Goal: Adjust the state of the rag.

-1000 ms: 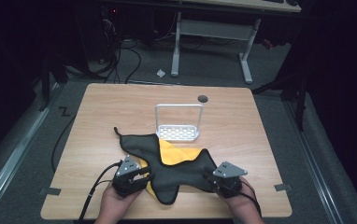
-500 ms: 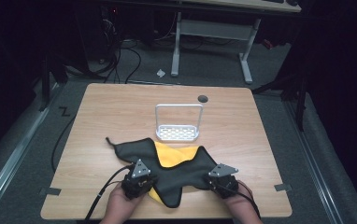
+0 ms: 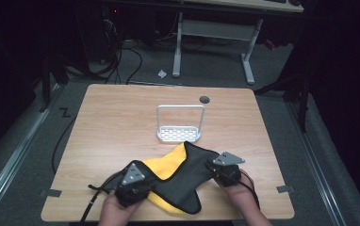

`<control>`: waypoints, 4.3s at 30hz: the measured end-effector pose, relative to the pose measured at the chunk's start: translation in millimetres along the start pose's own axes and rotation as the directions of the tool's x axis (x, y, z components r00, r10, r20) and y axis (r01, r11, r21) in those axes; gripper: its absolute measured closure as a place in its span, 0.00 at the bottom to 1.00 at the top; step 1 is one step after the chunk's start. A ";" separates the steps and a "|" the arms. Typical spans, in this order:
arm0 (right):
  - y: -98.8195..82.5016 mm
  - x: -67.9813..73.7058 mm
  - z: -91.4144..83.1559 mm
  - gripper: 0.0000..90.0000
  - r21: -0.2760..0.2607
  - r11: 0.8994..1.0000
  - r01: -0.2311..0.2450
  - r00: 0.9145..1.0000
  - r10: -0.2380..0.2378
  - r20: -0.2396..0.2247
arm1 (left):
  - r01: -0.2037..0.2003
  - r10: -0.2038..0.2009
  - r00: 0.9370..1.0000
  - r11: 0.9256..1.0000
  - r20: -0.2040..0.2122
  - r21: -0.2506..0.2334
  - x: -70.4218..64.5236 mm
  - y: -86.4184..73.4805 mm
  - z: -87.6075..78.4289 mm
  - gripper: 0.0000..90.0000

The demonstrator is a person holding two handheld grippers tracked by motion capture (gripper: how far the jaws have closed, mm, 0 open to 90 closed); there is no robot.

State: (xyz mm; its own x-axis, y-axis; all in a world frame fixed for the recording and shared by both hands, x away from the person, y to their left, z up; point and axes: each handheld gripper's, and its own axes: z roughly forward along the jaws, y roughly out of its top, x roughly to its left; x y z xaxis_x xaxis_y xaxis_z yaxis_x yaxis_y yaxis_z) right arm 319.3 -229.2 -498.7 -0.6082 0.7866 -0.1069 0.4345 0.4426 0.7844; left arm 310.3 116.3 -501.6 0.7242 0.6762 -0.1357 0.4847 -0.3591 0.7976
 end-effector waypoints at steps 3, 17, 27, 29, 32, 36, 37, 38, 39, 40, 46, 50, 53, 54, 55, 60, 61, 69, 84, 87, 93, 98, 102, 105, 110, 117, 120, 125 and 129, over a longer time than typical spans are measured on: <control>-6.1 19.7 -12.9 0.98 -0.003 1.000 0.023 0.997 -0.023 -0.068 | 0.013 -0.011 0.998 1.000 -0.070 0.028 26.1 2.6 -2.1 0.84; -23.0 64.0 4.1 1.00 0.144 0.983 0.112 0.978 -0.083 -0.194 | 0.055 -0.035 0.989 0.989 -0.147 0.138 63.7 -5.4 21.1 0.92; -36.7 6.8 -8.4 1.00 0.193 0.981 -0.016 0.999 0.021 -0.026 | 0.130 -0.101 0.973 0.983 -0.206 0.128 77.8 -20.8 -3.6 0.95; -40.2 -0.6 -12.8 1.00 0.202 0.979 -0.036 0.999 0.034 0.013 | 0.138 -0.108 0.971 0.982 -0.213 0.132 75.4 -23.5 -7.5 0.95; -41.5 -5.4 -16.6 1.00 0.227 0.973 -0.044 0.998 0.034 0.049 | 0.127 -0.090 0.971 0.979 -0.219 0.162 71.3 -23.7 -11.0 0.95; -36.8 0.4 -17.7 0.99 0.218 0.976 -0.016 0.998 0.004 0.057 | 0.108 -0.077 0.976 0.983 -0.202 0.147 67.0 -19.1 -9.1 0.95; -34.2 1.2 -19.1 0.99 0.198 0.980 -0.017 0.999 0.007 0.050 | 0.100 -0.074 0.980 0.986 -0.187 0.133 65.5 -17.0 -7.7 0.94; -31.5 2.0 -20.8 0.98 0.177 0.984 -0.018 0.999 0.009 0.049 | 0.088 -0.065 0.981 0.989 -0.180 0.121 63.5 -14.9 -5.5 0.93; -29.0 2.0 -22.1 0.98 0.156 0.988 -0.011 0.999 0.003 0.053 | 0.076 -0.055 0.983 0.990 -0.174 0.117 61.5 -12.9 -2.9 0.92; -26.7 1.5 -22.8 0.98 0.138 0.990 -0.016 0.998 0.008 0.060 | 0.066 -0.046 0.984 0.991 -0.170 0.116 59.9 -11.4 0.2 0.90; -16.8 -11.8 0.9 0.97 0.118 0.992 -0.042 0.999 0.038 0.037 | 0.061 -0.037 0.989 0.984 -0.142 0.167 54.0 -13.6 8.3 0.92; -23.2 -15.1 14.9 0.97 0.178 0.983 -0.040 0.999 0.035 0.034 | 0.048 -0.033 0.995 0.985 -0.090 0.167 36.3 -19.4 6.2 0.93; -32.4 -16.5 2.3 0.97 0.187 0.981 -0.053 0.997 0.042 0.064 | 0.002 0.013 0.997 0.979 -0.075 0.203 25.6 -15.5 9.5 0.93; -37.7 -17.7 -4.1 0.97 0.187 0.981 -0.060 0.996 0.047 0.073 | -0.005 0.020 0.997 0.979 -0.069 0.204 24.0 -14.7 10.9 0.93; -43.0 -19.7 -11.3 0.97 0.192 0.978 -0.077 0.995 0.063 0.081 | -0.008 0.020 0.998 0.979 -0.059 0.204 24.0 -13.9 12.2 0.93; -60.6 -32.8 -37.6 0.96 0.215 0.964 -0.160 0.981 0.130 0.146 | 0.010 -0.008 1.000 0.976 -0.010 0.215 29.1 -7.9 18.0 0.94; -61.6 -33.6 -40.9 0.94 0.214 0.962 -0.167 0.978 0.135 0.157 | 0.003 -0.001 1.000 0.974 -0.009 0.225 29.0 -6.2 18.8 0.94; -42.6 -37.6 -37.7 0.89 0.049 0.990 -0.131 0.975 0.120 0.185 | -0.030 0.039 0.998 0.984 -0.043 0.176 24.0 -3.5 24.8 0.86; -48.9 -47.1 -11.7 0.86 0.164 0.977 -0.134 0.985 0.113 0.128 | -0.091 0.095 0.995 0.981 -0.020 0.172 0.4 -17.8 6.2 0.90; -47.5 -46.6 -9.5 0.86 0.163 0.978 -0.132 0.985 0.111 0.129 | -0.109 0.110 0.994 0.993 -0.016 0.052 -2.2 -11.0 1.9 0.86; -50.6 -52.2 -10.4 0.85 0.145 0.976 -0.163 0.984 0.150 0.098 | -0.155 0.156 0.988 0.986 -0.017 0.059 -2.7 6.2 24.1 0.66; -51.1 -50.1 -11.0 0.85 0.144 0.977 -0.157 0.984 0.142 0.108 | -0.197 0.205 0.978 0.971 -0.045 0.139 -5.9 -0.4 48.7 0.55; -51.2 -51.2 -10.7 0.85 0.142 0.978 -0.154 0.985 0.140 0.103 | -0.148 0.157 0.985 0.982 -0.075 0.116 3.1 1.2 42.7 0.85; -51.0 -50.9 -10.7 0.85 0.142 0.977 -0.157 0.984 0.143 0.105 | -0.081 0.087 0.991 0.995 -0.106 0.062 18.2 2.2 32.6 0.88; -51.6 -49.8 -10.9 0.85 0.139 0.976 -0.166 0.982 0.151 0.110 | 0.177 -0.193 0.964 0.979 -0.181 -0.099 69.4 -2.8 10.3 0.79; -51.6 -50.1 -11.6 0.84 0.142 0.975 -0.172 0.981 0.157 0.112 | 0.223 -0.243 0.952 0.967 -0.186 -0.123 78.5 -8.8 -7.5 0.68; -48.9 -49.8 -13.3 0.85 0.126 0.978 -0.164 0.981 0.149 0.126 | 0.175 -0.178 0.978 0.984 -0.109 -0.038 66.0 -11.2 -1.8 0.77; -38.4 -50.6 -16.3 0.89 0.041 0.982 -0.183 0.981 0.180 0.072 | 0.121 -0.117 0.991 0.992 -0.068 0.046 51.4 -14.6 9.5 0.87; -34.8 -41.8 -8.8 0.98 0.075 0.987 -0.141 0.990 0.138 0.040 | 0.117 -0.111 0.991 0.990 -0.079 0.074 52.4 -17.2 17.6 0.89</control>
State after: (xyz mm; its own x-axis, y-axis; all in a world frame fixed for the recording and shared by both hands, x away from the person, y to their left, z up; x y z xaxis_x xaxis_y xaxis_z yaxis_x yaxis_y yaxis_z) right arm 323.7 -281.4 -516.1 -0.5151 0.8568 -0.0224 0.5640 0.3585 0.7439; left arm 348.6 146.6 -532.8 0.6251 0.7603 -0.1767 0.6007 -0.3240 0.7309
